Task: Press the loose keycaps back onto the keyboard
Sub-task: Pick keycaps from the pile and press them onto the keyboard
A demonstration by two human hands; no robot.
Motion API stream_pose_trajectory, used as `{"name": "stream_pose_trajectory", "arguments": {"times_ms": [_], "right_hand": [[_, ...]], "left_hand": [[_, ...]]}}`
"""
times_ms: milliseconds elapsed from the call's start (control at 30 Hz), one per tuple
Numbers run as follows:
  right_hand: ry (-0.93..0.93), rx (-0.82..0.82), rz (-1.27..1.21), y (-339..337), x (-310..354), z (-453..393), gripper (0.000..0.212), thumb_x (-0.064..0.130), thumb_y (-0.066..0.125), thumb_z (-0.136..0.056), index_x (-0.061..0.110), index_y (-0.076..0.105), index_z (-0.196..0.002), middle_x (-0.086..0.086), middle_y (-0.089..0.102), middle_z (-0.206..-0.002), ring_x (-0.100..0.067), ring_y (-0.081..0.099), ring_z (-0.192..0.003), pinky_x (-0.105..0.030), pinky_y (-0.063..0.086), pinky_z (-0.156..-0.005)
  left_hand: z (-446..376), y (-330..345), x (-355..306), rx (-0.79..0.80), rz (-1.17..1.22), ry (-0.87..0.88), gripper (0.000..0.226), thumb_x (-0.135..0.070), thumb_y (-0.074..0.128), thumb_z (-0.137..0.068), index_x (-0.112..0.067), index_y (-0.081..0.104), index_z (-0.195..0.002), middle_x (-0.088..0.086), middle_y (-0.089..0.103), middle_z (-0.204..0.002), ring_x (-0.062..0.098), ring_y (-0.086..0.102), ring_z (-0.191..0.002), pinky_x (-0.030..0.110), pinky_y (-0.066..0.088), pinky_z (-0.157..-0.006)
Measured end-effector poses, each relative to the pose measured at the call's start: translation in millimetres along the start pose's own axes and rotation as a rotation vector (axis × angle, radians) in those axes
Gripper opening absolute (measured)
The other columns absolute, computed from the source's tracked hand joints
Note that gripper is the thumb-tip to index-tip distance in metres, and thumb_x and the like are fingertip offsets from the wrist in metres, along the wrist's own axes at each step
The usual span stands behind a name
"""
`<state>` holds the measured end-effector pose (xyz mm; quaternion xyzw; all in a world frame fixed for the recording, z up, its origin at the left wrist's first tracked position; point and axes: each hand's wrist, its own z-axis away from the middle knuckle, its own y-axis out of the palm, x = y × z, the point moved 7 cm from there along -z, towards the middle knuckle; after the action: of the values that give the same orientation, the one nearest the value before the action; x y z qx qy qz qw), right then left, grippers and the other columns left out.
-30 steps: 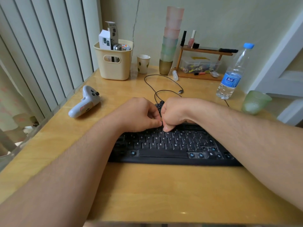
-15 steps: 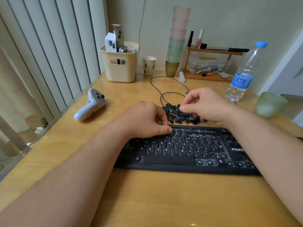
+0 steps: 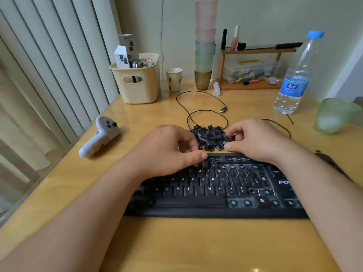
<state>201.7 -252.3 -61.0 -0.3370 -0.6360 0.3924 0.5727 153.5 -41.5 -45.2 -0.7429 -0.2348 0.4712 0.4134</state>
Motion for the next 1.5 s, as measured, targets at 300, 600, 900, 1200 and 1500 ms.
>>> {"name": "stream_pose_trajectory", "arguments": {"times_ms": [300,600,900,1200,1500], "right_hand": [[-0.069,-0.01,-0.012,1,0,-3,0.01,0.03,0.072,-0.089,0.038,0.077,-0.092,0.016,0.067,-0.099,0.0,0.058,-0.084,-0.015,0.038,-0.06],[-0.102,0.096,0.096,7,0,-4,0.06,-0.003,0.048,-0.096,0.048,0.073,-0.114,0.008,0.066,-0.111,-0.013,0.06,-0.092,-0.026,0.048,-0.068],[-0.142,0.088,0.158,8,0,-12,0.025,0.035,0.066,-0.099,0.048,0.07,-0.12,0.004,0.047,-0.114,-0.02,0.051,-0.114,-0.032,0.039,-0.09],[-0.226,-0.099,0.062,-3,11,-6,0.017,0.04,0.066,-0.099,0.044,0.075,-0.112,0.014,0.049,-0.105,-0.014,0.049,-0.103,-0.032,0.039,-0.084],[-0.511,-0.292,-0.162,-29,64,45,0.01,0.035,0.075,-0.091,0.028,0.068,-0.091,0.027,0.066,-0.077,0.006,0.057,-0.081,-0.013,0.038,-0.06]], "left_hand": [[-22,-1,-28,0.121,0.146,-0.036,0.024,-0.051,0.078,-0.086,-0.027,0.075,-0.086,-0.002,0.073,-0.08,0.02,0.066,-0.08,0.035,0.054,-0.076],[-36,10,-20,0.038,0.254,-0.053,0.016,-0.041,0.077,-0.091,-0.026,0.076,-0.084,-0.004,0.073,-0.079,0.016,0.067,-0.077,0.032,0.055,-0.077],[-25,14,-13,-0.024,-0.005,0.004,0.011,-0.044,0.074,-0.09,-0.035,0.073,-0.083,-0.017,0.071,-0.08,0.0,0.063,-0.08,0.028,0.053,-0.074],[-20,6,-9,-0.064,-0.044,0.0,0.012,-0.048,0.071,-0.092,-0.037,0.073,-0.087,-0.018,0.07,-0.08,-0.001,0.063,-0.081,0.029,0.053,-0.074],[-12,-5,-13,-0.067,0.533,-0.058,0.031,-0.051,0.066,-0.093,-0.022,0.078,-0.09,0.001,0.075,-0.082,0.02,0.06,-0.077,0.036,0.051,-0.074]]}}
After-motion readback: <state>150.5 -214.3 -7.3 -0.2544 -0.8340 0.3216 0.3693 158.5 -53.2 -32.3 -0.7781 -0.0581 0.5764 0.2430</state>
